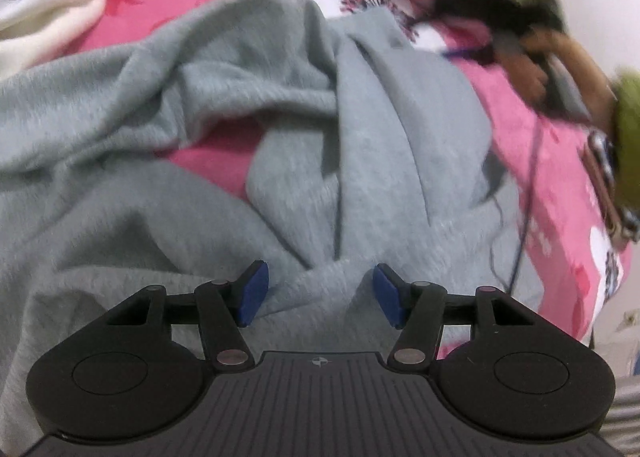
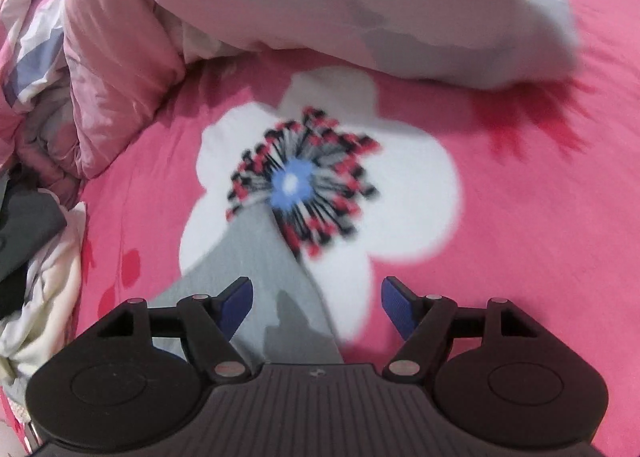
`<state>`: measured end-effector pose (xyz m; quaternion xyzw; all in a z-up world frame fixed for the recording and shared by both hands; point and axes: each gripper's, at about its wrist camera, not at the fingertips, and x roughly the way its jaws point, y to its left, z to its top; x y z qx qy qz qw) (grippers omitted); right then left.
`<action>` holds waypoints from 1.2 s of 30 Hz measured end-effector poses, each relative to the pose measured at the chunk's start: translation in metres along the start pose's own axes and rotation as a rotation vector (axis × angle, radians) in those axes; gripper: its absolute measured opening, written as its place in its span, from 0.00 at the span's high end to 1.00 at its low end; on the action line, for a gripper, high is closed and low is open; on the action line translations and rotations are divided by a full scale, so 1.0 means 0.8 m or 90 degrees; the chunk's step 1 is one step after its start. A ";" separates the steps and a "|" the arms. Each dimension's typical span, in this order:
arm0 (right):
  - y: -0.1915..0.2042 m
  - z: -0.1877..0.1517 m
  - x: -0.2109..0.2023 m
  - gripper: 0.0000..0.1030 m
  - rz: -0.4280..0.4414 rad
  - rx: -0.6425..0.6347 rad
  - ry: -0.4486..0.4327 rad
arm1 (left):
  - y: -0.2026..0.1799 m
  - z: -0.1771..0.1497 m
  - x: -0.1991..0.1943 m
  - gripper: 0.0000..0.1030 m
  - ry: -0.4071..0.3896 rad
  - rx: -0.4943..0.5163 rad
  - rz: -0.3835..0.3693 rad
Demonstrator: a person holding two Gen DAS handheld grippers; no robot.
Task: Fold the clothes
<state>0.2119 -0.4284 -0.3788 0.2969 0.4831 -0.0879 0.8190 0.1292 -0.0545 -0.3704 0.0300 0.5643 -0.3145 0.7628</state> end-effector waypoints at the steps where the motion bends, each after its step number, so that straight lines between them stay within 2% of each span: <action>1: 0.008 0.002 -0.001 0.32 0.006 -0.011 -0.007 | -0.004 -0.004 0.002 0.44 0.008 0.006 0.002; 2: 0.016 0.004 -0.002 0.50 0.012 -0.023 -0.014 | -0.007 -0.007 0.004 0.44 0.016 0.012 0.005; 3: 0.023 0.006 -0.004 0.84 0.018 -0.034 -0.022 | -0.010 -0.010 0.006 0.44 0.022 0.018 0.010; 4: 0.031 0.007 -0.005 0.91 0.025 -0.045 -0.029 | -0.014 -0.011 0.007 0.44 0.024 0.028 0.015; 7: 0.053 0.012 -0.016 0.95 0.044 -0.072 -0.058 | -0.020 -0.013 0.010 0.43 0.028 0.040 0.023; 12: 0.064 0.013 -0.101 0.96 0.088 -0.037 -0.164 | -0.016 -0.011 0.016 0.43 0.040 0.025 0.018; 16: 0.079 0.018 -0.154 0.96 0.110 -0.067 -0.235 | -0.019 -0.011 0.017 0.43 0.045 0.035 0.022; 18: 0.090 0.020 -0.160 0.94 0.079 -0.111 -0.253 | -0.022 -0.012 0.019 0.43 0.047 0.042 0.027; 20: 0.092 0.022 -0.153 0.90 0.004 -0.139 -0.247 | -0.025 -0.014 0.021 0.43 0.051 0.048 0.031; 22: 0.078 0.023 -0.150 0.71 -0.031 -0.128 -0.225 | -0.027 -0.015 0.020 0.42 0.051 0.053 0.033; 23: 0.066 0.021 -0.149 0.48 -0.037 -0.108 -0.211 | -0.028 -0.015 0.020 0.42 0.051 0.053 0.032; 25: 0.034 0.011 -0.142 0.32 -0.038 -0.055 -0.176 | -0.028 -0.016 0.021 0.42 0.052 0.055 0.033; 27: 0.003 0.001 -0.123 0.27 -0.045 -0.008 -0.116 | -0.031 -0.018 0.021 0.42 0.053 0.066 0.035; 29: -0.024 -0.006 -0.092 0.27 -0.047 0.033 -0.057 | -0.033 -0.021 0.022 0.42 0.054 0.075 0.038; 32: -0.049 -0.008 -0.043 0.27 -0.017 0.068 -0.013 | -0.036 -0.023 0.016 0.41 0.056 0.092 0.041; 34: -0.063 -0.010 -0.011 0.43 0.013 0.090 0.016 | -0.039 -0.022 0.018 0.40 0.059 0.102 0.045; 35: -0.064 -0.011 -0.002 0.73 0.025 0.092 0.021 | -0.042 -0.022 0.019 0.40 0.059 0.107 0.047; 36: -0.062 -0.011 -0.001 0.95 0.016 0.085 0.017 | -0.043 -0.021 0.018 0.40 0.060 0.107 0.047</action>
